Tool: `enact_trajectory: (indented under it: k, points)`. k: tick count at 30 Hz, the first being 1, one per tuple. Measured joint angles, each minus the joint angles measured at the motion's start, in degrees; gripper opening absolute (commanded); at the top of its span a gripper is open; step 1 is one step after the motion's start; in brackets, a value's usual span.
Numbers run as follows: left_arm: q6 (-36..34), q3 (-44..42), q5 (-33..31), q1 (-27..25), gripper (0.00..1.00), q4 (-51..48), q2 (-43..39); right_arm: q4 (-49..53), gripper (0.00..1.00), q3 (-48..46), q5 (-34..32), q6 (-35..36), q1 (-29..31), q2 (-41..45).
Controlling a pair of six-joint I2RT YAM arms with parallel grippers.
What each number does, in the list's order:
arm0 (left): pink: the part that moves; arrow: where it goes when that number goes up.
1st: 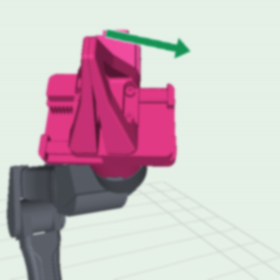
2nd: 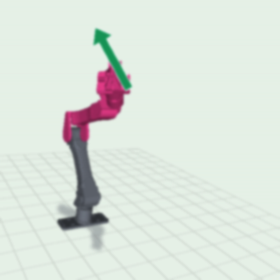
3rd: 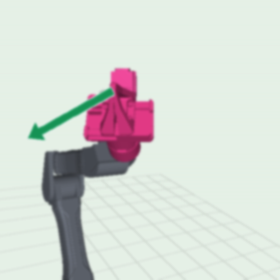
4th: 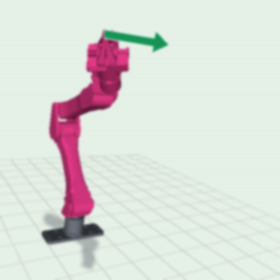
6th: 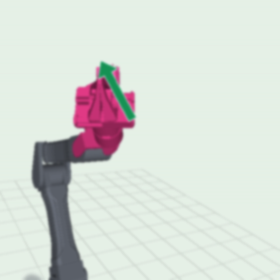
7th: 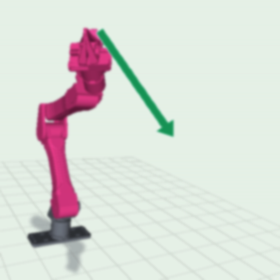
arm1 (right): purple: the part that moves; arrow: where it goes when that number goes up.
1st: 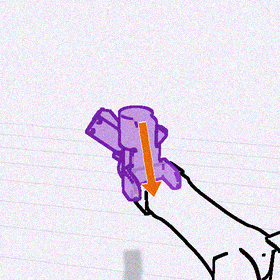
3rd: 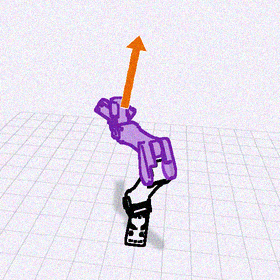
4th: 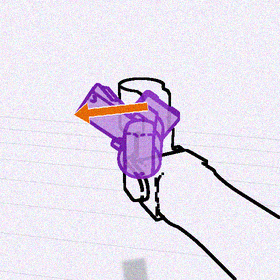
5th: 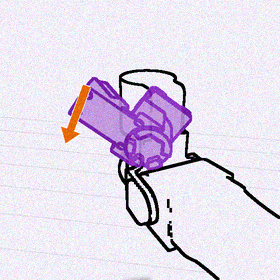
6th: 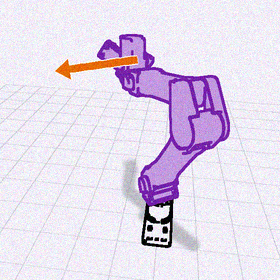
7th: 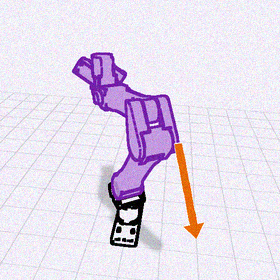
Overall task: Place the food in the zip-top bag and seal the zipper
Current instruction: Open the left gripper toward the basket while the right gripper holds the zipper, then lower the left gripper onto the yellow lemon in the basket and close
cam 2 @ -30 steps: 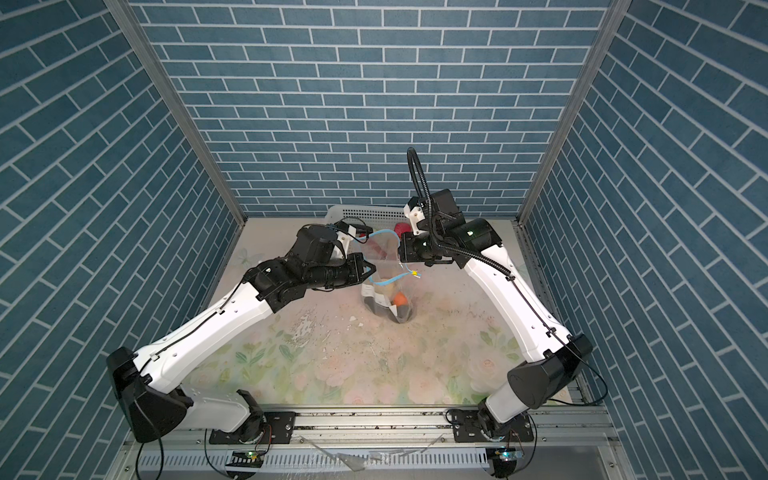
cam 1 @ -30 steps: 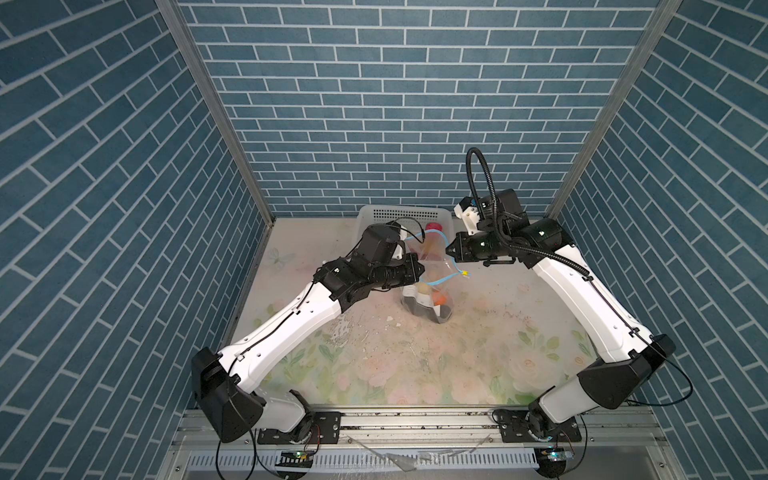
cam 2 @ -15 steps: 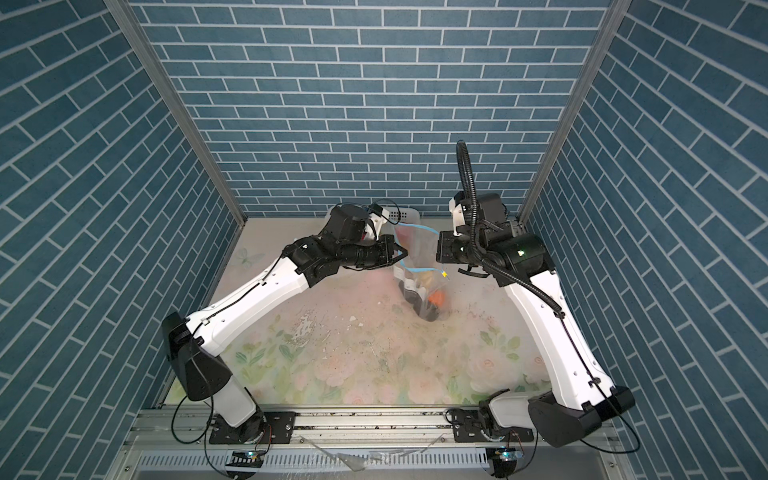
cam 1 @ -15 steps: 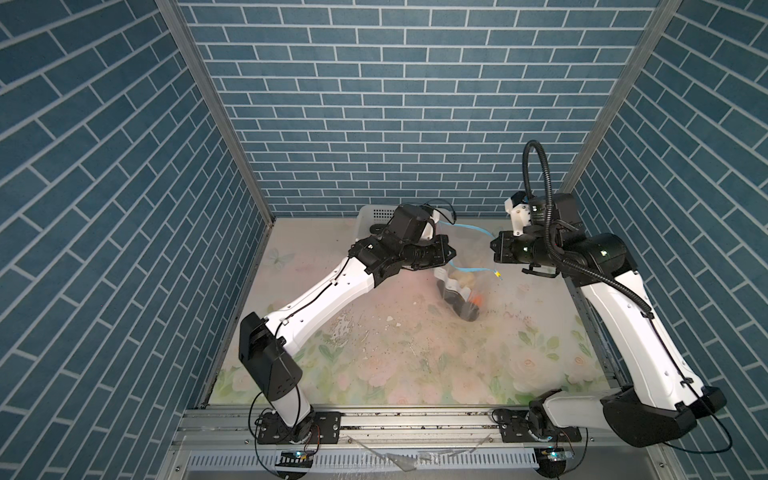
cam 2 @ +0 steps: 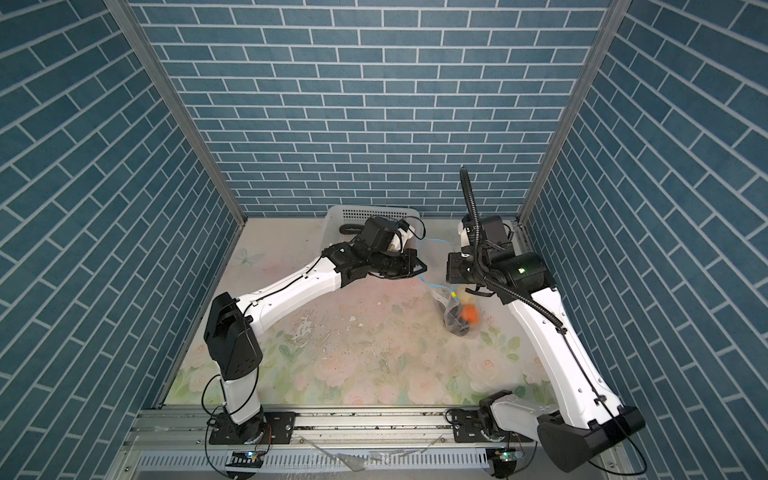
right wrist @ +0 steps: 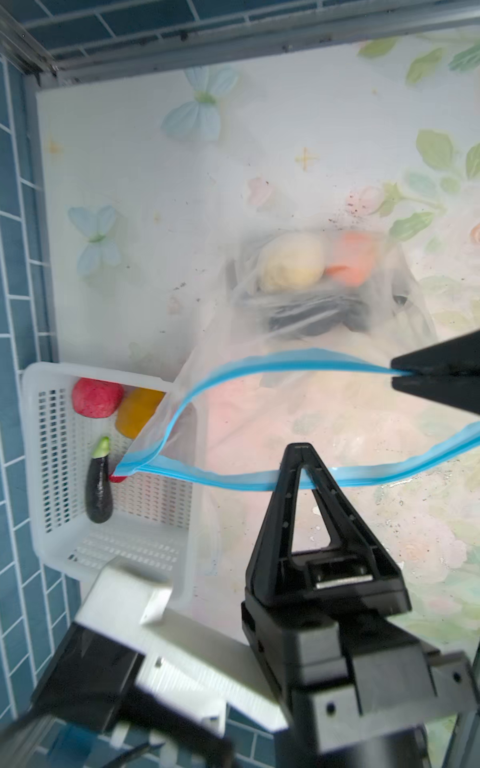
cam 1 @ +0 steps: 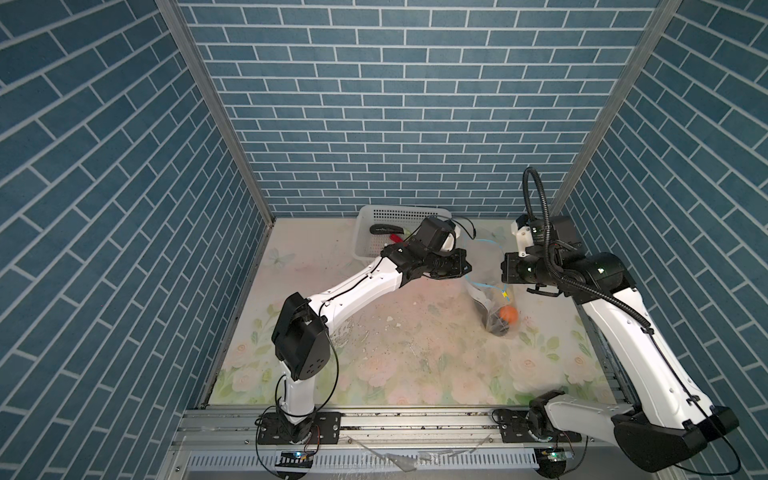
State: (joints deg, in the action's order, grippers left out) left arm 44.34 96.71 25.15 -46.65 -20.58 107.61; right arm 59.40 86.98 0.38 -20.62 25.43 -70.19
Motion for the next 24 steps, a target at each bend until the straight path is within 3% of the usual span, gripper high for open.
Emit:
enact_trajectory:
  k: [5,11,17,24]
  points:
    - [-2.27,-5.79,-1.01,2.34,0.43,-1.16,-2.08,-4.50,0.00,-2.89,5.29,-0.57,0.00,-1.62]
    - [-8.39,-4.35,-5.03,6.32,0.73,-6.19,-8.52,-8.72,0.00,-4.28,10.43,-1.88,0.00,-3.34]
    - [-16.13,9.25,-12.44,12.04,0.83,-15.87,-3.96,-10.82,0.00,-4.33,12.90,-2.08,0.00,-4.87]
    - [-21.27,29.73,-18.49,15.82,0.86,-29.00,16.55,-12.35,0.00,-4.42,14.10,-2.05,0.00,-5.25]
